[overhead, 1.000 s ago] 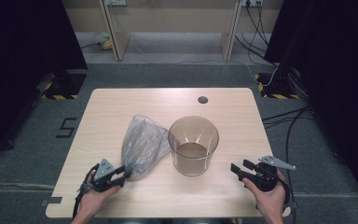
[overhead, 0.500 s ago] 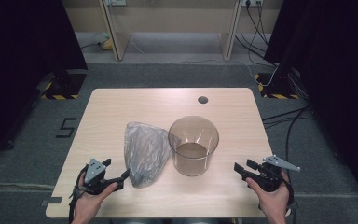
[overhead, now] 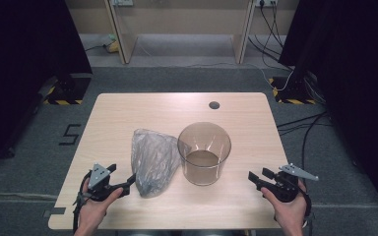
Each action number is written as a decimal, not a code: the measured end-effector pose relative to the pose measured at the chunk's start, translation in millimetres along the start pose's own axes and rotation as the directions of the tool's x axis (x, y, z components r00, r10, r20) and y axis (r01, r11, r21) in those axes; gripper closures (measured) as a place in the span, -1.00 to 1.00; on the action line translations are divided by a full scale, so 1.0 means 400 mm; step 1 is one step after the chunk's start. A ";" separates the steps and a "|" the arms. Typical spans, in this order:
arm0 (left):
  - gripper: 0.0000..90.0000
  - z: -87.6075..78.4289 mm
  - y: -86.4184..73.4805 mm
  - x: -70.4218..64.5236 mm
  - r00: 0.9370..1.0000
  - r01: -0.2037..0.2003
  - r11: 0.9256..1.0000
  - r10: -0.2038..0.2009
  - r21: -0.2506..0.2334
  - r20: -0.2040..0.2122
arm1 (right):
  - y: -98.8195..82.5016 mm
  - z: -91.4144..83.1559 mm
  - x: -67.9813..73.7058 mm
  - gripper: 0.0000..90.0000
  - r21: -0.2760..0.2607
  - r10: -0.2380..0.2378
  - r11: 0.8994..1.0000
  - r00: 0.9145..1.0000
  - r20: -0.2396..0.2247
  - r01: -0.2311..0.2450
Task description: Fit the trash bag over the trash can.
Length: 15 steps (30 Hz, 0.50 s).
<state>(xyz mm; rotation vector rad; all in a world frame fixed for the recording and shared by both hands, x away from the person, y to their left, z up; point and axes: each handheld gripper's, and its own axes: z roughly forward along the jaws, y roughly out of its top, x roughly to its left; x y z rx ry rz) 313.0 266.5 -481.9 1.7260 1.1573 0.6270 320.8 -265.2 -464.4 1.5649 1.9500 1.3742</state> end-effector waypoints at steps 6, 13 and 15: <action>-0.67 0.061 0.034 0.012 1.000 0.001 0.999 -0.002 0.042 0.011 | -0.001 -0.006 -0.009 -0.27 -0.005 0.005 1.000 1.000 0.011 -0.005; -0.67 0.155 0.069 0.032 1.000 0.018 0.992 -0.018 0.121 0.002 | -0.002 -0.012 -0.008 -0.28 -0.009 0.007 1.000 1.000 0.028 -0.006; -0.67 0.183 0.075 0.041 1.000 0.028 0.989 -0.026 0.144 -0.010 | -0.003 -0.012 -0.010 -0.28 -0.009 0.008 1.000 1.000 0.030 -0.007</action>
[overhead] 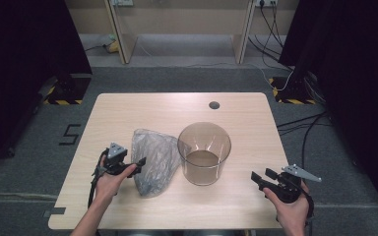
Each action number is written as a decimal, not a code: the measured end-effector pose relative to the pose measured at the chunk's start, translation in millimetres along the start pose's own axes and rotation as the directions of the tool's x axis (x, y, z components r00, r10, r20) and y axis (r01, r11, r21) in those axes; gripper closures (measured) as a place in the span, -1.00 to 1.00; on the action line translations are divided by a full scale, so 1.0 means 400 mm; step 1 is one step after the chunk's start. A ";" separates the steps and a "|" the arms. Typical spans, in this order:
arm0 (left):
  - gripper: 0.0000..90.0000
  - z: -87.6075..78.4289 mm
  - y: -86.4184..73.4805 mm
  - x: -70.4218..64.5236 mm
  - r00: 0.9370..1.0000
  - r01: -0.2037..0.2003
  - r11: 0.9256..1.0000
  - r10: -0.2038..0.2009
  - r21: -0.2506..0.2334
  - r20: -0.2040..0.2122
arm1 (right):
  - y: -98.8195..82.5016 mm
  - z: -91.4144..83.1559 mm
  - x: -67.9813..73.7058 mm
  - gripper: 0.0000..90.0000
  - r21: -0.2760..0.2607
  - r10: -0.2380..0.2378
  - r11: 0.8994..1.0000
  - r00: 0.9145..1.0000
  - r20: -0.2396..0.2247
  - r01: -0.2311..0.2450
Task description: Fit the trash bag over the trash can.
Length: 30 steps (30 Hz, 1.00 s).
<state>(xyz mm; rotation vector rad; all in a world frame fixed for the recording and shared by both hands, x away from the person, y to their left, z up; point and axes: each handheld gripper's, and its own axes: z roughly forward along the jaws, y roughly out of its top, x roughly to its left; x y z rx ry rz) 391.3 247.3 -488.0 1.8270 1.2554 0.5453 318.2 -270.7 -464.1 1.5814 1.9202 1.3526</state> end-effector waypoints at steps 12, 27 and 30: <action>-0.61 0.102 0.026 0.033 0.999 0.006 0.994 -0.001 0.108 -0.051 | -0.003 0.003 -0.004 -0.28 0.007 -0.003 1.000 1.000 -0.006 0.003; -0.38 0.141 0.006 0.039 0.996 -0.026 0.989 0.038 0.143 -0.080 | -0.004 0.008 0.002 -0.27 0.014 -0.008 1.000 1.000 -0.016 0.009; -0.24 0.140 0.007 0.038 0.996 -0.026 0.990 0.038 0.136 -0.083 | -0.004 0.009 0.003 -0.27 0.016 -0.011 1.000 1.000 -0.018 0.011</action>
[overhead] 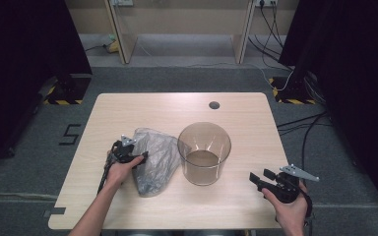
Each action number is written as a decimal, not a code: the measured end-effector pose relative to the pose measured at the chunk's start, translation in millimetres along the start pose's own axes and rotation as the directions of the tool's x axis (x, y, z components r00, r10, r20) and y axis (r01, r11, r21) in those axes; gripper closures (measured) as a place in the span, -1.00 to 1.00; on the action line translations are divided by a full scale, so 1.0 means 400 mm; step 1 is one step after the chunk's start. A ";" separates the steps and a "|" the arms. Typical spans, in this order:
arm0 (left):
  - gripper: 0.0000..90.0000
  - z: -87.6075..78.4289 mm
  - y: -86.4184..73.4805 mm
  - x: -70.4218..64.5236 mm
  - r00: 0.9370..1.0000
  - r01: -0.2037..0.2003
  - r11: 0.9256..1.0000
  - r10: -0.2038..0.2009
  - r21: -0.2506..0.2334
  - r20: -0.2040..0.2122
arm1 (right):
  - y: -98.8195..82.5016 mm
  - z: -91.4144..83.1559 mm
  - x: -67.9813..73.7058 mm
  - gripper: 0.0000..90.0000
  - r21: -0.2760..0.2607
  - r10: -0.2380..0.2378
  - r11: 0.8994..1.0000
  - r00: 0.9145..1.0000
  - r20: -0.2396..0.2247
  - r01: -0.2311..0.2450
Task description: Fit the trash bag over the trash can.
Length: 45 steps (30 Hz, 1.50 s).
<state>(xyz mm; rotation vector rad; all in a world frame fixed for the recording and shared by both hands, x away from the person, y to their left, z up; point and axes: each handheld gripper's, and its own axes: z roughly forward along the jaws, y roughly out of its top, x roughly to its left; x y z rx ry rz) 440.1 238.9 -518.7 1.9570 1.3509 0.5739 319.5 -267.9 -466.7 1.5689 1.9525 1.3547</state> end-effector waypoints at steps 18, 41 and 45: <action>0.98 -0.006 0.000 -0.006 0.998 0.062 0.998 -0.062 -0.021 0.009 | 0.000 0.000 0.002 -0.27 0.000 -0.002 1.000 1.000 -0.003 0.002; 1.00 -0.153 0.077 -0.070 0.999 0.034 0.944 -0.020 -0.330 0.045 | 0.000 -0.002 0.005 -0.27 -0.003 0.000 1.000 1.000 -0.001 0.000; 1.00 -0.177 0.096 -0.080 0.998 0.033 0.927 -0.014 -0.373 0.054 | -0.001 -0.002 0.004 -0.27 -0.003 0.002 1.000 1.000 0.000 -0.002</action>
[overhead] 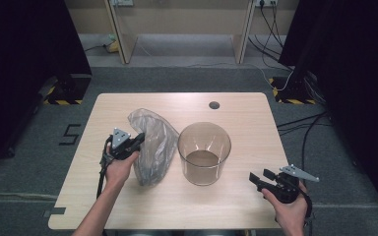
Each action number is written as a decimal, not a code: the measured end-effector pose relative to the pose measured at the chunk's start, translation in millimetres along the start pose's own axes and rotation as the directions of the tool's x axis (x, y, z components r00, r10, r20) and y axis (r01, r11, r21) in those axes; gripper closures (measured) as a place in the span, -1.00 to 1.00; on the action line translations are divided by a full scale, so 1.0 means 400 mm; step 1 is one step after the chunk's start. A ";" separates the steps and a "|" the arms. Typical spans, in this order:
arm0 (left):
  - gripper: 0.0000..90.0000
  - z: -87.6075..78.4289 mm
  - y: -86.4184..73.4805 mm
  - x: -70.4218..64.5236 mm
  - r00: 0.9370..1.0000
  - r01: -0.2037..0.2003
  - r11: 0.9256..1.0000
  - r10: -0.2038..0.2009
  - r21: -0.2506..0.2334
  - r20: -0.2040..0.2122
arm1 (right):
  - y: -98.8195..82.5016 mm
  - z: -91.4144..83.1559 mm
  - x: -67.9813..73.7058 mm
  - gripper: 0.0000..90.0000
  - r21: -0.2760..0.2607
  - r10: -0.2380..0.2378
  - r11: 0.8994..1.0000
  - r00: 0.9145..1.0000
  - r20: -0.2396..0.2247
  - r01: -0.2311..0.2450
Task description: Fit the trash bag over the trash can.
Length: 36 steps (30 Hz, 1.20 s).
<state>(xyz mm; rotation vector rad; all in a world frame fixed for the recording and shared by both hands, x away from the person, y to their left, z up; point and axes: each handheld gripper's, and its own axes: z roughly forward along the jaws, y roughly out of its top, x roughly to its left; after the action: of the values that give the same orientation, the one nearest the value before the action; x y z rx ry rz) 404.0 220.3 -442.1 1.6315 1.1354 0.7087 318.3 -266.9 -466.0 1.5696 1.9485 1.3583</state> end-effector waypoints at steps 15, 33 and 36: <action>1.00 -0.025 0.068 -0.025 1.000 0.011 0.993 -0.009 -0.114 0.017 | 0.000 0.000 0.000 -0.27 -0.001 0.000 1.000 1.000 0.001 0.000; 1.00 -0.044 0.158 -0.054 1.000 0.009 0.970 -0.002 -0.241 0.031 | -0.001 0.000 -0.002 -0.27 0.000 0.001 1.000 1.000 0.002 -0.001; 1.00 -0.047 0.174 -0.058 1.000 0.006 0.966 0.002 -0.260 0.031 | -0.002 0.000 -0.003 -0.27 0.001 0.004 1.000 1.000 0.003 -0.004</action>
<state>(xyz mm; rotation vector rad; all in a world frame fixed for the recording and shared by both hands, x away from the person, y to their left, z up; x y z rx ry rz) 402.6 201.1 -368.8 1.4136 0.9771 0.7934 318.4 -268.0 -466.9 1.5760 1.9452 1.3569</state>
